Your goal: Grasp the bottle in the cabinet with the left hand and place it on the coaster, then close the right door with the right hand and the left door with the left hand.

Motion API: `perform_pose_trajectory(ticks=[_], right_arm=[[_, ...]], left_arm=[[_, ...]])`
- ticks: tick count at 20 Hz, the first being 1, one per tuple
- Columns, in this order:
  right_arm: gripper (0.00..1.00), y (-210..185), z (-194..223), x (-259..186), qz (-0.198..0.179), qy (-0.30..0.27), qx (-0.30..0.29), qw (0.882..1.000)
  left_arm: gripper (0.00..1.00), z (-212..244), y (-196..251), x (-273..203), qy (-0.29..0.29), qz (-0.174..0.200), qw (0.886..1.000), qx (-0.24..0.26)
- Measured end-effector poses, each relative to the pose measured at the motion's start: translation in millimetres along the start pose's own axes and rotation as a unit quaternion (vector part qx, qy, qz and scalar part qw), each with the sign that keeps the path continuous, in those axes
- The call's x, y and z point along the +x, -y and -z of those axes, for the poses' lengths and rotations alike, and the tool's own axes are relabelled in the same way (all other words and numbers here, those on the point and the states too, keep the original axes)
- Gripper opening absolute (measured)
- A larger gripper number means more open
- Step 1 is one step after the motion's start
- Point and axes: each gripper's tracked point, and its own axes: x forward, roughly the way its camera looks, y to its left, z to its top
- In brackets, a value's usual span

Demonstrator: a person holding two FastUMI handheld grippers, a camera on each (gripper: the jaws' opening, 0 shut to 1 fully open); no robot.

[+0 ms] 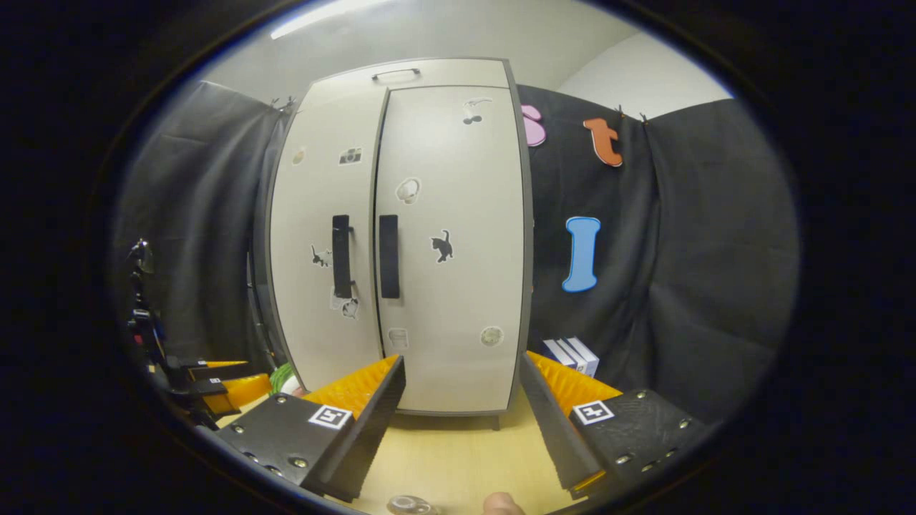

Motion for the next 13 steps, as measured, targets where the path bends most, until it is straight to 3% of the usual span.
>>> perform_pose_trajectory(ticks=[8, 13], right_arm=[[0.96, 19.4, -27.1, -9.6, 0.014, 0.03, 0.006, 0.999], [0.96, 50.6, -62.1, -7.4, 0.014, 0.065, 0.023, 0.997]], left_arm=[[0.89, -65.0, 6.0, 1.5, 0.044, -0.048, 0.997, 0.031], [0.92, -118.8, 35.1, -1.7, 0.089, -0.066, 0.994, 0.014]])
